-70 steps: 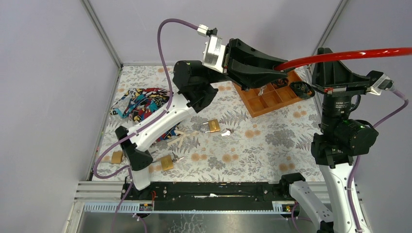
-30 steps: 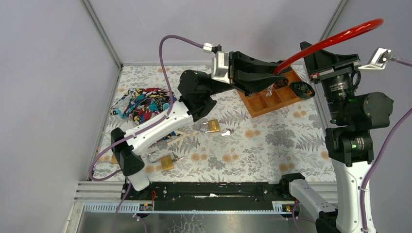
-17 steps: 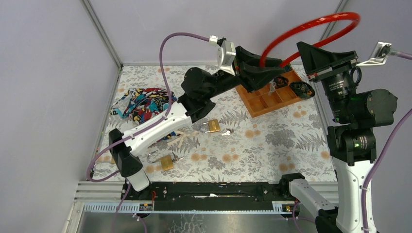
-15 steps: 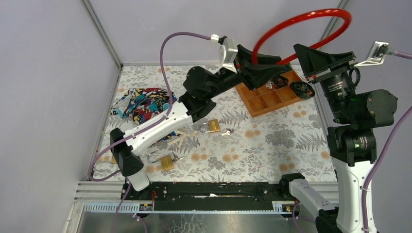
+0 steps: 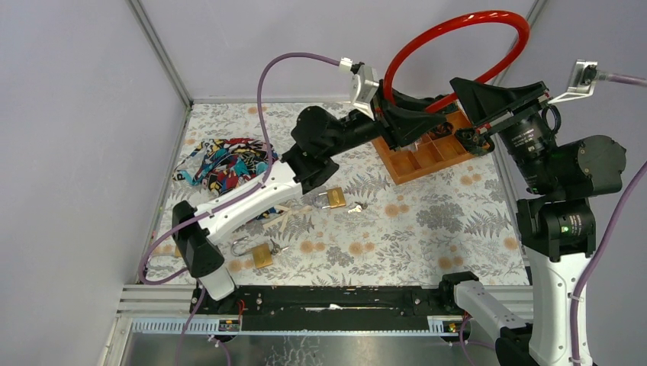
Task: Lock with the key
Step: Lock the lock.
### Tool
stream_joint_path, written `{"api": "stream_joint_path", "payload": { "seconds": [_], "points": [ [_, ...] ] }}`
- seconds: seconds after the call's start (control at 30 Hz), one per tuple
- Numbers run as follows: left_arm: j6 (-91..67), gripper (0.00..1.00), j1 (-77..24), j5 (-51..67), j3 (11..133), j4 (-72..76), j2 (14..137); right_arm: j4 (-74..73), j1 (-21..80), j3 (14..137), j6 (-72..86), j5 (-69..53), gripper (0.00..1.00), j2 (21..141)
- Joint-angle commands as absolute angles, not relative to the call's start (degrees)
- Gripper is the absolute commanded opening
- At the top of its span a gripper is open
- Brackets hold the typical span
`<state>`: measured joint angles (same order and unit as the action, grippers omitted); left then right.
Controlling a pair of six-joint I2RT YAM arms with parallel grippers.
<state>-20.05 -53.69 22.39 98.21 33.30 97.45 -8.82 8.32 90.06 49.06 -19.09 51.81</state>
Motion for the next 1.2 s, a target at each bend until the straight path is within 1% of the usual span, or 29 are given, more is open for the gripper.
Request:
{"api": "stream_joint_path", "payload": {
  "seconds": [0.0, 0.07, 0.1, 0.13, 0.2, 0.23, 0.27, 0.3, 0.33, 0.43, 0.53, 0.6, 0.67, 0.73, 0.8, 0.83, 0.9, 0.97, 1.0, 1.03, 1.1, 1.17],
  "points": [
    [-25.33, 0.0, -52.56, 25.49, 97.97, 32.82, 98.05, -1.12, 9.93, 93.31, 51.93, -31.76, 0.0, 51.18],
    [-28.6, 0.0, -52.21, 25.76, 99.87, 32.98, 98.57, -1.65, 9.93, 93.19, 50.58, -34.39, 0.0, 51.86],
    [-30.07, 0.0, -52.02, 25.87, 100.89, 32.96, 98.99, -1.94, 9.93, 93.24, 49.75, -35.65, 0.02, 52.08],
    [-31.69, 0.0, -51.83, 26.07, 102.14, 32.82, 99.28, -1.95, 9.93, 93.19, 48.7, -37.03, 0.11, 52.19],
    [-35.43, 0.0, -51.01, 26.15, 104.83, 32.51, 100.11, -2.13, 9.93, 92.94, 46.62, -38.66, 0.41, 51.94],
    [-37.63, 0.0, -50.53, 26.36, 106.93, 32.2, 100.57, -2.57, 9.93, 93.14, 44.82, -39.46, 0.54, 51.68],
    [-39.31, 0.0, -50.05, 26.65, 108.31, 31.91, 101.03, -4.4, 9.94, 93.79, 42.42, -39.59, 0.7, 51.48],
    [-40.69, 0.0, -49.37, 26.79, 109.84, 31.49, 101.41, -7.04, 9.93, 95.03, 39.4, -38.97, 0.91, 51.44],
    [-41.41, 0.0, -49.06, 26.96, 111.07, 31.18, 101.59, -9.59, 9.93, 96.14, 36.6, -38.64, 0.99, 51.28],
    [-42.0, 0.0, -47.47, 27.33, 113.75, 31.29, 101.37, -13.85, 9.93, 96.06, 29.65, -40.69, 1.0, 49.65],
    [-43.67, 0.0, -45.95, 26.89, 115.52, 29.95, 100.6, -9.48, 9.93, 87.68, 25.37, -43.33, 1.0, 44.87],
    [-44.62, 0.0, -45.2, 26.22, 115.42, 28.25, 99.45, -6.34, 9.93, 81.15, 18.2, -37.94, 0.99, 40.26],
    [-44.93, 0.0, -44.5, 25.4, 113.92, 27.7, 98.19, -2.51, 9.93, 75.64, 8.25, -34.12, 0.96, 37.24],
    [-45.29, 0.0, -43.86, 24.67, 112.61, 27.73, 97.26, 1.56, 9.93, 72.32, -1.11, -35.77, 0.91, 37.36],
    [-45.23, 0.0, -43.32, 24.51, 111.53, 27.73, 96.49, 3.93, 9.93, 72.93, -3.57, -38.24, 0.89, 40.69],
    [-44.93, 0.0, -43.07, 24.52, 110.9, 28.0, 96.05, 4.59, 9.93, 74.68, -1.49, -39.41, 0.89, 43.3],
    [-43.9, 0.0, -42.35, 24.97, 109.31, 29.15, 94.88, 3.62, 9.93, 79.89, 5.14, -41.18, 0.92, 48.4],
    [-43.18, 0.0, -41.21, 25.22, 107.81, 30.01, 93.38, 2.2, 9.93, 84.32, 9.53, -44.18, 0.92, 52.28],
    [-43.45, 0.0, -40.49, 25.1, 107.31, 30.05, 92.74, 3.34, 9.93, 84.39, 10.64, -46.26, 0.91, 53.01],
    [-43.88, 0.0, -39.58, 24.99, 106.9, 30.1, 92.14, 7.75, 9.93, 82.61, 13.32, -47.01, 0.91, 52.74],
    [-44.0, 0.0, -38.33, 25.26, 105.53, 30.79, 91.08, 20.19, 9.93, 77.13, 24.57, -46.72, 0.93, 52.01],
    [-42.27, 0.0, -37.76, 26.17, 103.17, 33.32, 89.83, 28.19, 9.98, 76.88, 38.91, -48.45, 0.92, 54.98]
  ]
}}
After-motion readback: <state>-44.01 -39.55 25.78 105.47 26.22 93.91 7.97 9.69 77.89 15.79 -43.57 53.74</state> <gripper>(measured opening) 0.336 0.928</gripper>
